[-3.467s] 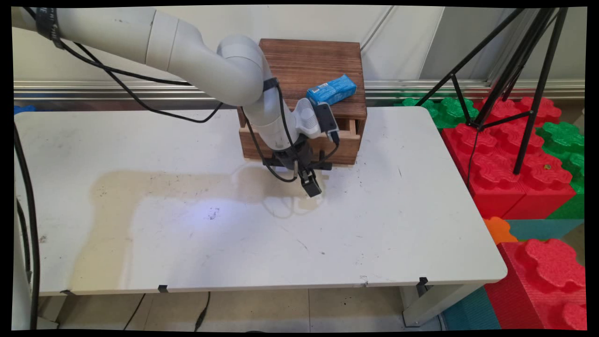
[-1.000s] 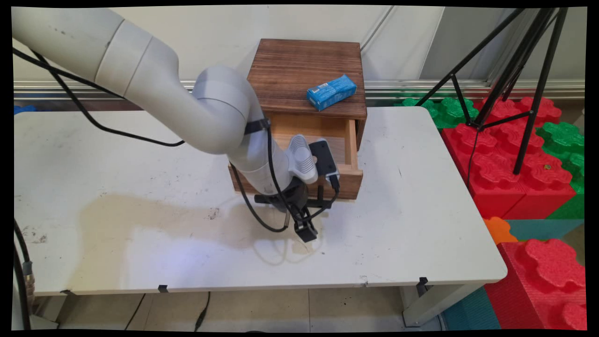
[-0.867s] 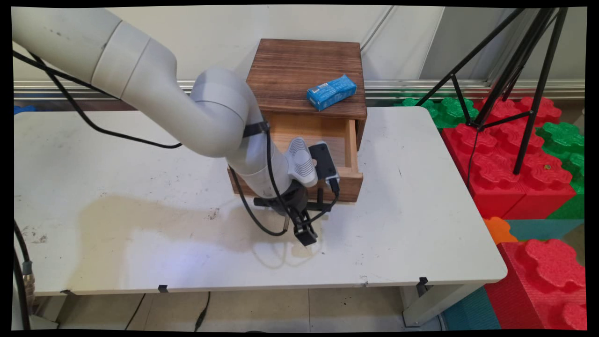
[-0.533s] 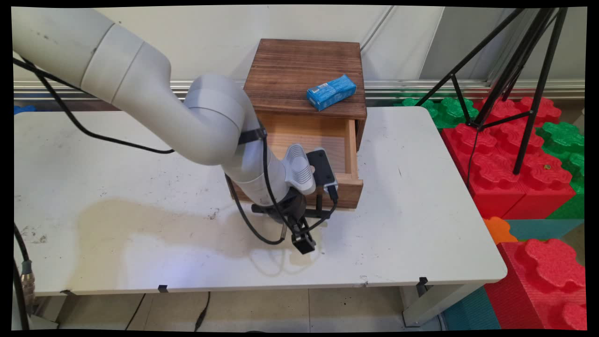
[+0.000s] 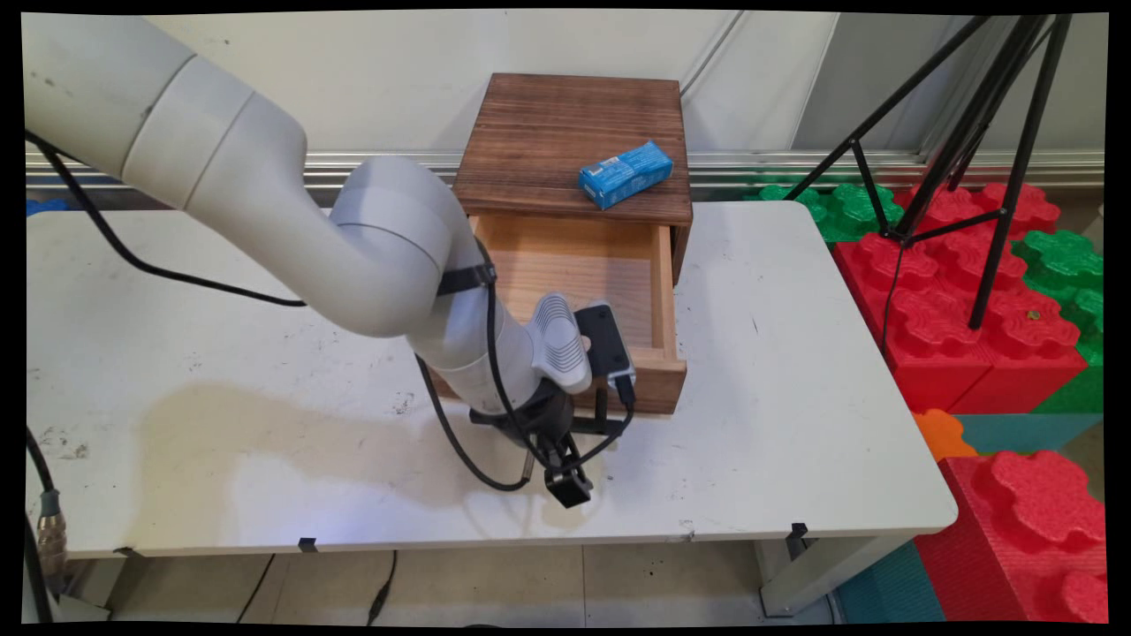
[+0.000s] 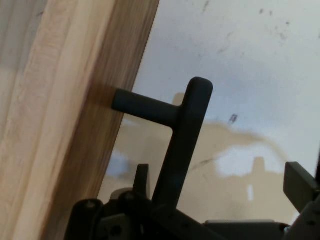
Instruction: Open the drawer
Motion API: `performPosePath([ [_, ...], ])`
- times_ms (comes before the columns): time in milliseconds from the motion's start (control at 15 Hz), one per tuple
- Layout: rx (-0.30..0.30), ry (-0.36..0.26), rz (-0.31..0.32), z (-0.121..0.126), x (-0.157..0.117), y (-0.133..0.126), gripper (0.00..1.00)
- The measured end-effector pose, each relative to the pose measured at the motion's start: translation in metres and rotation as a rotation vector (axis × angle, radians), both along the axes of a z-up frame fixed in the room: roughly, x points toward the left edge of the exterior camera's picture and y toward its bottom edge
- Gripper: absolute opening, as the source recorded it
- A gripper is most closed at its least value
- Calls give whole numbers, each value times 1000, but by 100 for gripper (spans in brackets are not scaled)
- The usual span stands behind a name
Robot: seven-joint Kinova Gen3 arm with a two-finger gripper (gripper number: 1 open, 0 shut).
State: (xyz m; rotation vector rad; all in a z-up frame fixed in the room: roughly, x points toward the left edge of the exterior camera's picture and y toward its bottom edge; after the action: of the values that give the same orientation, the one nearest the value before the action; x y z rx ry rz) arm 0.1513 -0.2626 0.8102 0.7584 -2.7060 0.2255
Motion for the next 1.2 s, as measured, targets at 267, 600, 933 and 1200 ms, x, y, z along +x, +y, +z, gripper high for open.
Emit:
performPosePath([
  [267, 11, 3, -2, 0, -2, 10, 100],
  [600, 26, 7, -2, 2, -4, 21, 100],
  [933, 41, 11, -5, 3, -7, 31, 100],
  [1200, 50, 15, -7, 6, -7, 39, 100],
])
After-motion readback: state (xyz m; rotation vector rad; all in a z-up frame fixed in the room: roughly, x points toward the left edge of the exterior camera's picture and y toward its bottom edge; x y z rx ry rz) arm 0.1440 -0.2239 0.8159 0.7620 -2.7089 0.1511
